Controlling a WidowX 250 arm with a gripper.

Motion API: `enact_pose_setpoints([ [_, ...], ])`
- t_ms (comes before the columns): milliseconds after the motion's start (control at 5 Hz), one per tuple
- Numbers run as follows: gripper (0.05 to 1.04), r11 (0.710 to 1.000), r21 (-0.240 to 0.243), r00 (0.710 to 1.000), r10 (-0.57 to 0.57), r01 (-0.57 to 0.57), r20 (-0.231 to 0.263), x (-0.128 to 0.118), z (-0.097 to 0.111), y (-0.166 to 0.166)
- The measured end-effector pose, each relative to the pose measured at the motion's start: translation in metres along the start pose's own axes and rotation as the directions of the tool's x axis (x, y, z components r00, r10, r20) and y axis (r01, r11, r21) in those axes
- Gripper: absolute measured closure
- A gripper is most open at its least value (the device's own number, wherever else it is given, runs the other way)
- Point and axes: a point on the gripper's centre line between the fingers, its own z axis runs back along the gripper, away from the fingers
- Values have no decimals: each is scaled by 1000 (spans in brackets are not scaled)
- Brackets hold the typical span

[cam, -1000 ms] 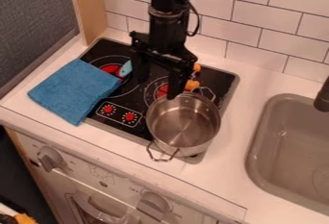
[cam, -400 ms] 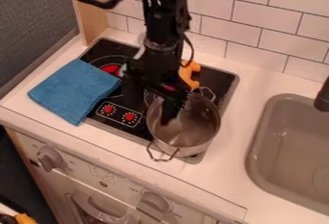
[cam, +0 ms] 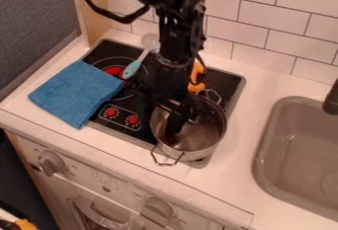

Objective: Move the silver pot on the blue cloth

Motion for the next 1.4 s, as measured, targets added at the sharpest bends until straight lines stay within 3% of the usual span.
enact_pose_setpoints([
  [200, 721, 1000, 5, 1000, -2, 2, -2, 0, 0, 1],
  [400, 926, 1000, -6, 1000, 13, -13, 10, 0, 2, 2],
  [600, 1002, 998, -36, 997, 58, -57, 45, -2, 14, 6],
  [800, 1008, 979, -111, 978, 183, -172, 96, -10, 47, 32],
  [1000, 1009, 929, -200, 936, 336, -310, 107, -18, 62, 84],
  [1400, 1009, 829, -255, 858, 514, -498, -4, -40, 24, 175],
])
